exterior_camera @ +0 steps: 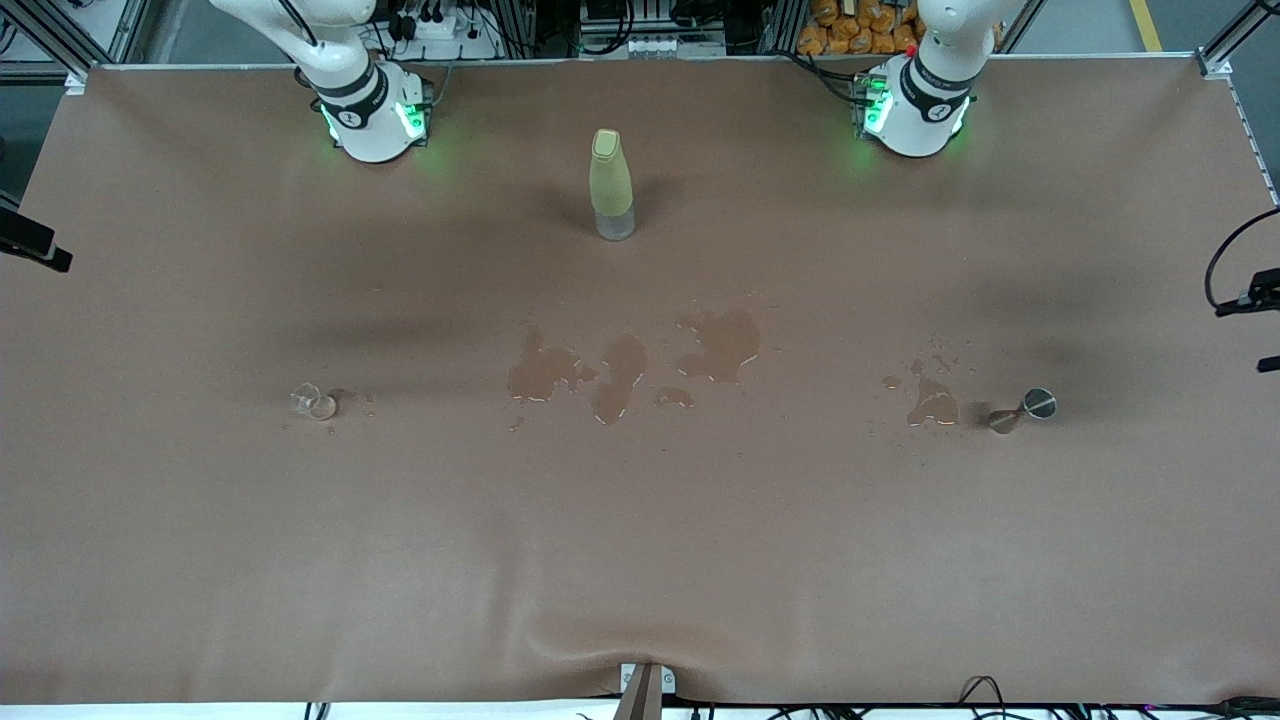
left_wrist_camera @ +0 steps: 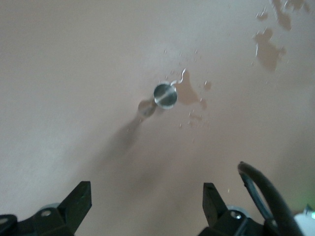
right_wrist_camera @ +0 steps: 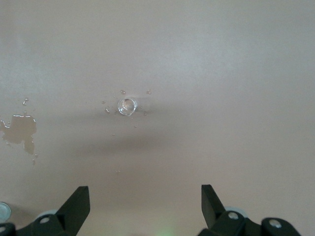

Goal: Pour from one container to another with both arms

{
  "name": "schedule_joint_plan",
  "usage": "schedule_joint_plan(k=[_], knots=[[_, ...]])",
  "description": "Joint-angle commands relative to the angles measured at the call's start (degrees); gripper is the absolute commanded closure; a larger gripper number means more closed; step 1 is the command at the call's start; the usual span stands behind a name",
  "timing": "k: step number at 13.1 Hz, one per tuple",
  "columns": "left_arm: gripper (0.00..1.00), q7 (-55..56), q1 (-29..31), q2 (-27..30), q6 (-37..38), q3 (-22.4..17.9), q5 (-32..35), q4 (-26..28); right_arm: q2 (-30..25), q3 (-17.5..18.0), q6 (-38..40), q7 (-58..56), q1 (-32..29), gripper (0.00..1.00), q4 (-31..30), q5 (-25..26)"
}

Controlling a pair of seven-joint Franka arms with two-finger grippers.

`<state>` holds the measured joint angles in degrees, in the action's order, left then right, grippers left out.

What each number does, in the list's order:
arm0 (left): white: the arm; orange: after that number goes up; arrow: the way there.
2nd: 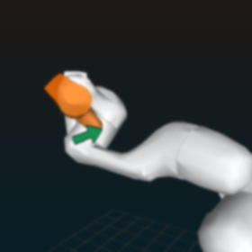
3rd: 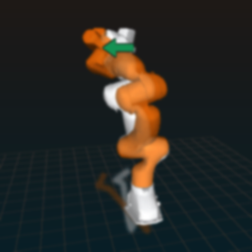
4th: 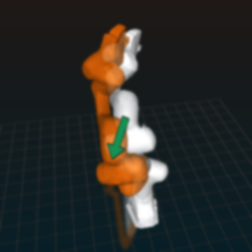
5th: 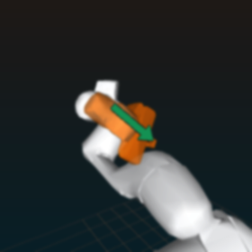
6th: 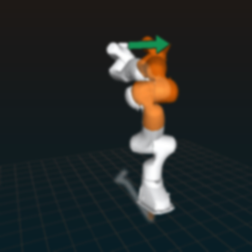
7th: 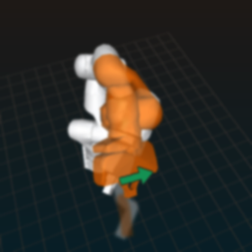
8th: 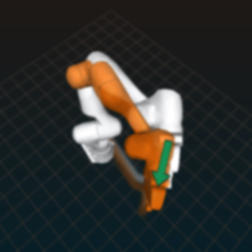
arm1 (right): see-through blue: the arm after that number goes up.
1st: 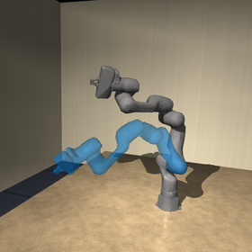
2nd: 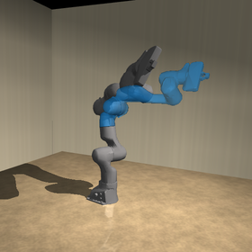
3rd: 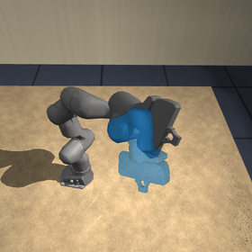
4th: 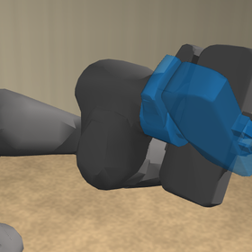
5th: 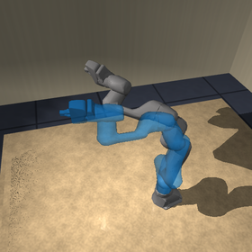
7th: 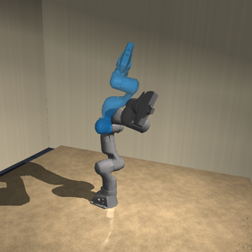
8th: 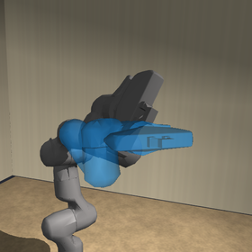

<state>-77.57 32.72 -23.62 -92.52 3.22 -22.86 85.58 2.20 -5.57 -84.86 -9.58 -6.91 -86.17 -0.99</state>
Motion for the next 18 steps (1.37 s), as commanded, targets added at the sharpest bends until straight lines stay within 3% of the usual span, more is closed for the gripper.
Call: schedule_joint_plan(k=[1,3,7,10,14,18], knots=[[0.00,-11.3,3.3,-4.8,0.2,0.4,-9.2,-1.4,0.1,-1.6,0.2,-2.3,0.8,0.00,0.7,0.7],[0.00,-15.6,4.4,-7.6,0.3,0.4,-15.6,-1.3,0.2,-3.6,0.1,-5.9,0.8,0.00,0.5,0.7],[0.00,-25.4,4.1,-11.1,0.5,0.8,-17.5,-1.1,0.5,-7.9,-0.1,-16.5,0.7,0.00,0.1,0.8],[0.00,-32.1,4.5,-14.1,1.6,0.9,-19.1,-0.8,0.7,-8.6,-0.6,-34.7,0.4,0.00,-0.5,4.6],[0.00,-38.2,5.9,-17.3,2.0,0.9,-21.2,-0.8,0.9,-10.1,-1.7,-58.4,-0.8,0.00,-1.7,5.0],[0.00,-47.6,5.9,-21.5,5.0,0.8,-24.2,-0.8,0.9,-12.2,-8.4,-88.9,-0.9,0.00,-5.8,4.9]])
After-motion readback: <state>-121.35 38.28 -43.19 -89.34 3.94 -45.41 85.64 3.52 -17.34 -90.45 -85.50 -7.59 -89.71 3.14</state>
